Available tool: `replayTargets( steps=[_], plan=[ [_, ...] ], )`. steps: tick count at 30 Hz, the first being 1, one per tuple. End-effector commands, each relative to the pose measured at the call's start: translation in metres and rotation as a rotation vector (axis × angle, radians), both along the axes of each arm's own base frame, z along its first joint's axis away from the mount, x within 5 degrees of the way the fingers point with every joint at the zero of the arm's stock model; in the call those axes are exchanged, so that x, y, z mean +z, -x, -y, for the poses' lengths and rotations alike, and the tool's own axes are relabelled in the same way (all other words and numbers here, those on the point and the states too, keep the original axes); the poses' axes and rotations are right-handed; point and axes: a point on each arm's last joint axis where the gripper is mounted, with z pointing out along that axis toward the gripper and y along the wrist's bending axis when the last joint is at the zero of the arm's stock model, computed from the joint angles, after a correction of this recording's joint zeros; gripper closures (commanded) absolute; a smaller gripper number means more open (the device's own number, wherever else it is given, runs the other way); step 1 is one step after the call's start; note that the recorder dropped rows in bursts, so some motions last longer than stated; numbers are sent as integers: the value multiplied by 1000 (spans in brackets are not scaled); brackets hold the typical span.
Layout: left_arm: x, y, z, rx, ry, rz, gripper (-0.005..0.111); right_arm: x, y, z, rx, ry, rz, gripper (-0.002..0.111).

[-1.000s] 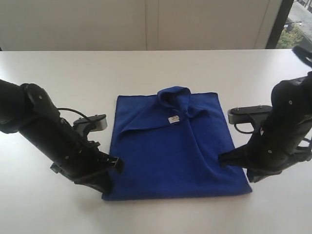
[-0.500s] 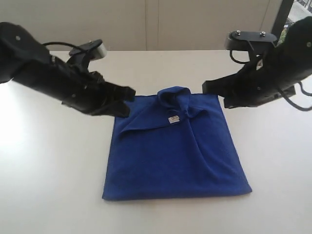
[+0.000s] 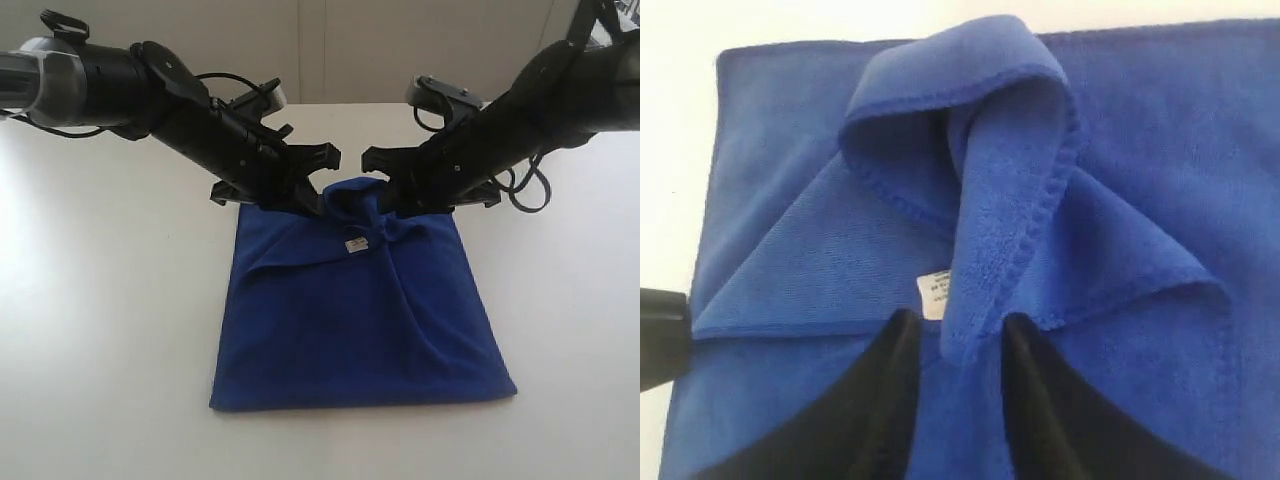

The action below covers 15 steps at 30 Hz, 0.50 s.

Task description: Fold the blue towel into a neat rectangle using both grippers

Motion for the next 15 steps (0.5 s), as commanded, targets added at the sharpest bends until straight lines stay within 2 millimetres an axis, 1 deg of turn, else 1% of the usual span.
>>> replayTargets(
  steps=[1,3,6,10,12,15],
  plan=[
    [4,0,2,3,12,-1,107,-13,-8,2,-27,-14,-8,71],
    [4,0,1,-1,9,3,107,-20,-9,2,-31,-14,-26,68],
    [4,0,1,-1,9,3,107,-25,-10,1,-40,-24,-40,67],
    [4,0,1,2,9,9,107,-23,-11,-4,-21,-84,-25,67],
    [4,0,1,2,9,9,107,-21,-11,-6,-8,-106,-20,69],
    [4,0,1,2,9,9,107,-21,-10,-6,-6,-110,-23,78]
  ],
)
